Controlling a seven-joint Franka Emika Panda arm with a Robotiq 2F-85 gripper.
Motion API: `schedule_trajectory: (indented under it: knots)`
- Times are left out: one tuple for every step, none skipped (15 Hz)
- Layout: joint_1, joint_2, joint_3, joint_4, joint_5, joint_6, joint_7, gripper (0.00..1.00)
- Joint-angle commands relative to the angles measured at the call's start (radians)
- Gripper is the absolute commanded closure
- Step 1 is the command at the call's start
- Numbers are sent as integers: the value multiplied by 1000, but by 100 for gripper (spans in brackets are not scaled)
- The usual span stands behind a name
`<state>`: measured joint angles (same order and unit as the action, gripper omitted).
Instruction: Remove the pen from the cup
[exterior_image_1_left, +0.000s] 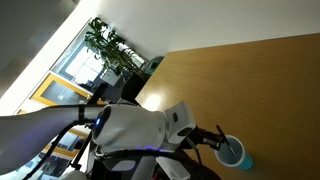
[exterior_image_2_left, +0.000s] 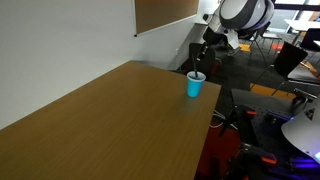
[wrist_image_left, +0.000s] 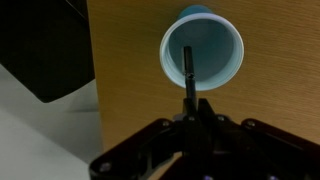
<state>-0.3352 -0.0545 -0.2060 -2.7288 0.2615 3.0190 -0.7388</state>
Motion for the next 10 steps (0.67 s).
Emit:
schedule_trajectory:
  knots:
    - [-16,-62,7,-31,-35,36,45,98]
    - [-20,-71,9,-27,-44,30,54,98]
    - [-23,-76,10,-22,-53,22,62,98]
    - [-27,-83,11,-15,-64,7,62,98]
    - [-31,-88,12,-7,-76,-8,64,98]
    - [-39,-92,15,1,-99,-26,71,98]
    - [-48,-94,19,11,-126,-44,76,98]
    - [-57,-95,24,20,-147,-56,92,98]
    - [-64,-101,28,35,-169,-88,109,98]
    - [-10,-110,-33,51,-227,-121,157,98]
